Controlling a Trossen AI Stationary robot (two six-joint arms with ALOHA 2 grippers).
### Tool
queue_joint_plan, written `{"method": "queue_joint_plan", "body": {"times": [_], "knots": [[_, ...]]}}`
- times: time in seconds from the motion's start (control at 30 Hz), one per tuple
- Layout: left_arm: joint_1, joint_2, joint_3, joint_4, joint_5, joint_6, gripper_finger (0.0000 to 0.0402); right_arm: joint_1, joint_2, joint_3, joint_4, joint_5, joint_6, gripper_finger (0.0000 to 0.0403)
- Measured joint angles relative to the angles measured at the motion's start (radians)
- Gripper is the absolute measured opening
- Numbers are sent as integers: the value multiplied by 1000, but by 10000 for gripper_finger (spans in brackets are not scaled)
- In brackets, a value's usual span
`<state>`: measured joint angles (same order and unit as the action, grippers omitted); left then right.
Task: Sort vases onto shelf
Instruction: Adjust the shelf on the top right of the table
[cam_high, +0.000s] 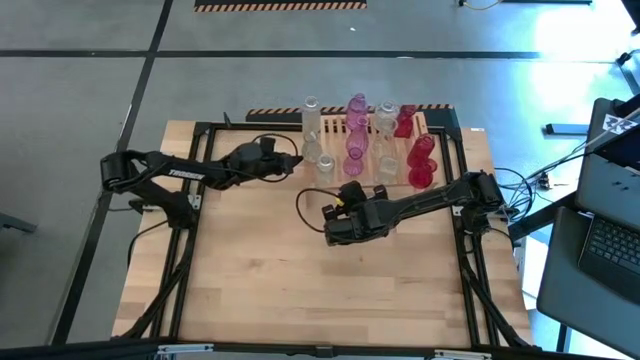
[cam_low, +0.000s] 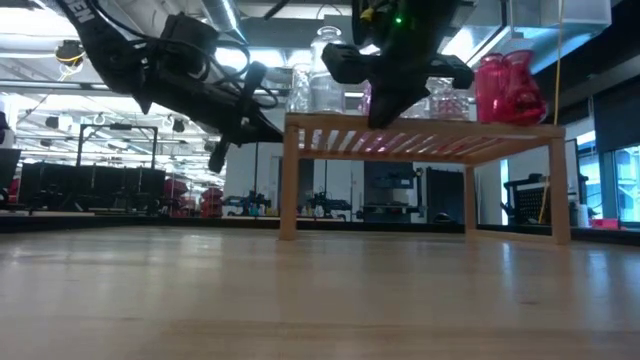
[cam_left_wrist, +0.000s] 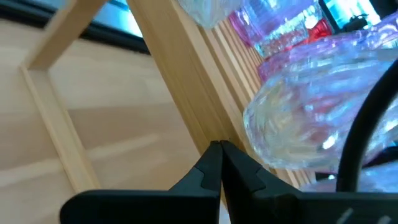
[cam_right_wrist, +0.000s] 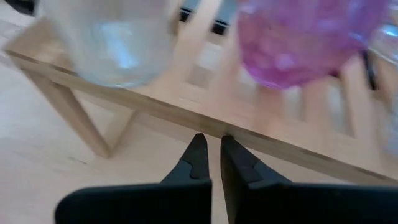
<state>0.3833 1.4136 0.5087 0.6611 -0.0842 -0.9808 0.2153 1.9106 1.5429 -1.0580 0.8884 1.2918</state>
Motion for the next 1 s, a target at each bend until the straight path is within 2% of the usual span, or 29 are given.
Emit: {"method": "queue_joint_plan", "body": {"times": [0.2, 0.5, 0.8, 1.0], "knots": [[-23, 47, 30, 12, 12, -6, 0, 0, 1, 0, 12, 1, -18, 0], [-27, 51, 39, 5, 43, 7, 0, -32, 1, 2, 17, -9, -70, 0], [-34, 45, 40, -116, 29, 22, 0, -60, 3, 2, 18, 9, -75, 0], [-34, 44, 40, -134, 23, 23, 0, -75, 3, 2, 21, 18, -97, 0]]}}
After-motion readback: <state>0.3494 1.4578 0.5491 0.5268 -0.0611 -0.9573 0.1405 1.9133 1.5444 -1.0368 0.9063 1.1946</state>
